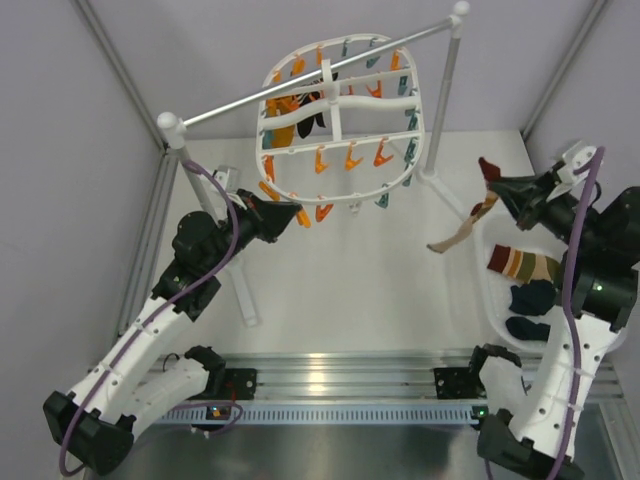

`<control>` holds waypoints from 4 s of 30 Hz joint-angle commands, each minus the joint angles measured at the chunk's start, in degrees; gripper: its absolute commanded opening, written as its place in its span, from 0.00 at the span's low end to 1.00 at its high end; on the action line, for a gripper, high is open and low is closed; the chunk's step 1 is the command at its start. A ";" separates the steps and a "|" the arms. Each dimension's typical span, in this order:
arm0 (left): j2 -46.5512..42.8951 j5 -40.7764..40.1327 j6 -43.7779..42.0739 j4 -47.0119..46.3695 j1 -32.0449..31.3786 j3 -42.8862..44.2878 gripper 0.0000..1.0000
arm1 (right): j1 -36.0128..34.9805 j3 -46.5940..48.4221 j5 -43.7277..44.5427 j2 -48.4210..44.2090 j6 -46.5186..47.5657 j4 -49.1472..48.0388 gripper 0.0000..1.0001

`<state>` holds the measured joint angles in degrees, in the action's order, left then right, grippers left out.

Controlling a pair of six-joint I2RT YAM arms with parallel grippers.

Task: Clip the socks to the hanger
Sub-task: Pick up the sock from the bin, then clamp the sock onto the hanger.

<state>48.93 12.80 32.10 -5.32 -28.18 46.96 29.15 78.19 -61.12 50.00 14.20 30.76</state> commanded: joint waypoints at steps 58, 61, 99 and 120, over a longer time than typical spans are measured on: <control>4.86 3.20 10.97 -9.00 0.06 0.94 0.00 | -92.52 -22.38 78.53 20.49 -7.69 -47.55 0.00; 4.78 3.37 11.23 -9.09 0.06 0.85 0.00 | -92.52 -21.94 77.47 20.75 -7.95 -47.46 0.00; 1.09 0.12 8.86 -6.19 -0.12 2.09 0.65 | -92.34 -19.48 80.28 21.55 -7.43 -48.26 0.00; -2.17 -4.45 4.82 -1.18 1.55 2.78 0.76 | -92.16 -20.70 72.82 14.52 -3.83 -36.23 0.47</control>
<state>46.50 9.23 38.15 -4.69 -27.27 47.16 -62.50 56.36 13.96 69.58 9.41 -8.60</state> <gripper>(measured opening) 0.766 0.461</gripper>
